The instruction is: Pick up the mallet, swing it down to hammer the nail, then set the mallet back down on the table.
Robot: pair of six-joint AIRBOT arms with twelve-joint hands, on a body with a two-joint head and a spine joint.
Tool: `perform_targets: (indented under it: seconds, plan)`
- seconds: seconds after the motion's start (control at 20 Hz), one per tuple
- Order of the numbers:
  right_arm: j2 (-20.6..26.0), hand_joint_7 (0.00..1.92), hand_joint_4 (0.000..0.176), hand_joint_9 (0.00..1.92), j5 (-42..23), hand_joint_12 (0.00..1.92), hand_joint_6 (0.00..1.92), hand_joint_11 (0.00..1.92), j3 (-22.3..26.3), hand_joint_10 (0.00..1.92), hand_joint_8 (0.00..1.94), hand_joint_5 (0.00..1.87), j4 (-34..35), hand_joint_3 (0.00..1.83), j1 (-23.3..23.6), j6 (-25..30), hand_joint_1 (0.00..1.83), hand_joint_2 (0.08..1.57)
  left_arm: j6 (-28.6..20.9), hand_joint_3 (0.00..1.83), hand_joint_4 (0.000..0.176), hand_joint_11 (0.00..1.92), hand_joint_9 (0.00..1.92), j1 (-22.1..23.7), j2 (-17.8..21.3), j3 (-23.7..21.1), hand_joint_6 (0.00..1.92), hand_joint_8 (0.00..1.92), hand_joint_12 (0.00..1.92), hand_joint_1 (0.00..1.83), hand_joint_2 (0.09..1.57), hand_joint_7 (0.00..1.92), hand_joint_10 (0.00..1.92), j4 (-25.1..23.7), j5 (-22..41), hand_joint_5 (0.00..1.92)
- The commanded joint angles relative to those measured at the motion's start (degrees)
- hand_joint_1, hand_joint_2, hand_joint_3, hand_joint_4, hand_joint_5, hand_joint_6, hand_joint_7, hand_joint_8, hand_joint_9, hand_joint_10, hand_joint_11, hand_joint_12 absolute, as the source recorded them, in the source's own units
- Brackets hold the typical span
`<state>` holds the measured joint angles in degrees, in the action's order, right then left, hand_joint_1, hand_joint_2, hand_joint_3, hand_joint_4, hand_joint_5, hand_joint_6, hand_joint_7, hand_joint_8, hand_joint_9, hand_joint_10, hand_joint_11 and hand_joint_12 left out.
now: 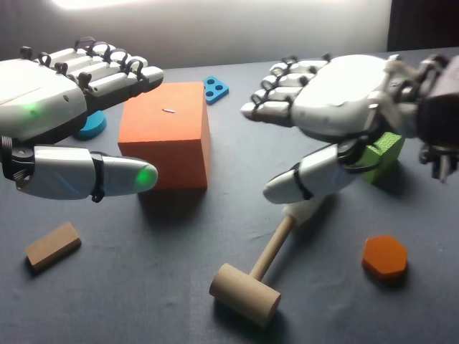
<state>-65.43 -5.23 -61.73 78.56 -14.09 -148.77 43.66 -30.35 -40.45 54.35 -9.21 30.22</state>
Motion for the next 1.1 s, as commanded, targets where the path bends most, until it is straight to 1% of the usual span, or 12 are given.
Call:
perform_targets:
  seconds: [0.0,0.1,0.2,0.3,0.45,0.6,0.65,0.7,0.8,0.95,1.0,1.05]
  plan:
    - [1.5,0.06,0.0,0.02,-3.1,0.0,0.01,0.0,1.8,0.01,0.01,0.09,-0.3,0.01,1.3,1.6,0.0,1.04,-1.2,0.0,0.0,0.0,0.0,0.7,0.7,0.3,0.0,0.0,0.0,0.0,1.15,0.0,0.0,-0.2,6.2,0.0]
    - [5.4,0.21,0.0,0.15,-5.8,0.06,0.02,0.07,6.3,0.03,0.01,0.22,-0.3,0.01,2.1,4.0,0.0,1.06,-2.5,0.0,0.0,0.0,0.01,0.7,0.7,0.3,0.01,0.01,0.0,0.0,1.15,0.03,0.0,-1.3,6.2,0.02]
    - [8.0,0.43,0.0,0.37,-7.5,0.71,0.04,0.0,9.8,0.11,0.1,0.39,0.5,0.0,2.8,3.6,0.06,1.07,-2.5,0.0,0.0,0.02,0.26,0.8,0.7,0.2,0.15,0.22,0.23,0.0,1.2,0.29,0.11,-1.3,6.2,0.22]
    - [10.7,0.02,0.0,0.03,-9.6,1.84,1.33,0.0,13.6,1.72,1.72,0.08,6.9,0.0,4.2,-4.8,0.0,1.1,-2.5,0.0,0.0,0.0,0.11,0.8,0.9,-0.1,1.77,1.69,1.59,0.0,1.19,0.11,1.63,-1.3,6.2,0.02]
    - [12.7,0.11,0.0,0.17,-12.5,1.92,1.92,0.24,16.4,1.92,1.94,0.21,7.2,0.0,5.3,-7.5,0.09,1.08,-1.5,0.0,0.0,0.25,0.21,1.4,1.1,-0.7,1.92,1.92,1.92,0.03,1.2,0.17,1.92,-1.3,5.8,0.13]
    - [13.3,1.21,0.0,1.21,-12.2,1.92,1.92,1.21,16.5,1.92,1.94,1.19,8.8,0.0,5.5,-6.8,0.0,1.04,-1.3,0.0,0.0,1.27,1.4,1.5,1.0,-1.2,1.92,1.92,1.92,0.02,1.21,1.43,1.92,-1.3,5.6,1.36]
    - [13.4,1.45,0.0,1.39,-12.2,1.92,1.92,1.33,16.6,1.92,1.94,1.44,8.8,0.0,5.0,-6.8,0.0,1.03,-1.2,0.0,0.084,1.45,1.53,1.6,1.0,-1.4,1.92,1.92,1.92,0.04,1.18,1.54,1.92,-1.3,5.0,1.46]
    - [13.4,1.53,0.082,1.47,-12.1,1.92,1.92,1.38,16.6,1.92,1.94,1.51,8.8,0.0,4.4,-7.1,0.0,1.05,-1.2,0.0,0.158,1.54,1.57,1.7,1.0,-1.5,1.92,1.92,1.92,0.01,1.18,1.56,1.92,-1.3,4.8,1.46]
    - [13.4,1.66,0.126,1.64,-12.1,1.92,1.92,1.55,16.8,1.92,1.94,1.64,8.8,0.02,3.5,-7.1,0.07,1.15,-0.6,0.02,0.175,1.74,1.7,1.7,0.9,-1.8,1.92,1.92,1.92,0.09,1.33,1.67,1.92,-1.3,4.8,1.54]
    - [13.4,1.78,0.125,1.79,-12.1,1.92,1.92,1.81,17.2,1.92,1.94,1.74,8.8,0.03,3.4,-6.6,0.25,1.39,0.3,0.01,0.176,1.88,1.78,2.0,0.7,-2.6,1.92,1.92,1.92,0.59,1.43,1.72,1.92,-1.3,4.8,1.6]
    - [13.4,1.74,0.136,1.78,-12.2,1.92,1.92,1.8,17.2,1.92,1.94,1.67,8.8,0.1,3.4,-6.5,0.83,1.44,0.4,0.04,0.176,1.84,1.74,2.0,0.7,-2.8,1.92,1.92,1.92,0.94,1.46,1.71,1.92,-1.3,4.8,1.61]
    - [13.4,1.74,0.136,1.78,-12.3,1.92,1.92,1.8,17.2,1.92,1.94,1.67,8.8,0.1,3.4,-6.3,0.83,1.44,0.5,0.04,0.176,1.84,1.74,2.0,0.5,-3.0,1.92,1.92,1.92,0.94,1.46,1.71,1.92,-1.3,4.7,1.61]
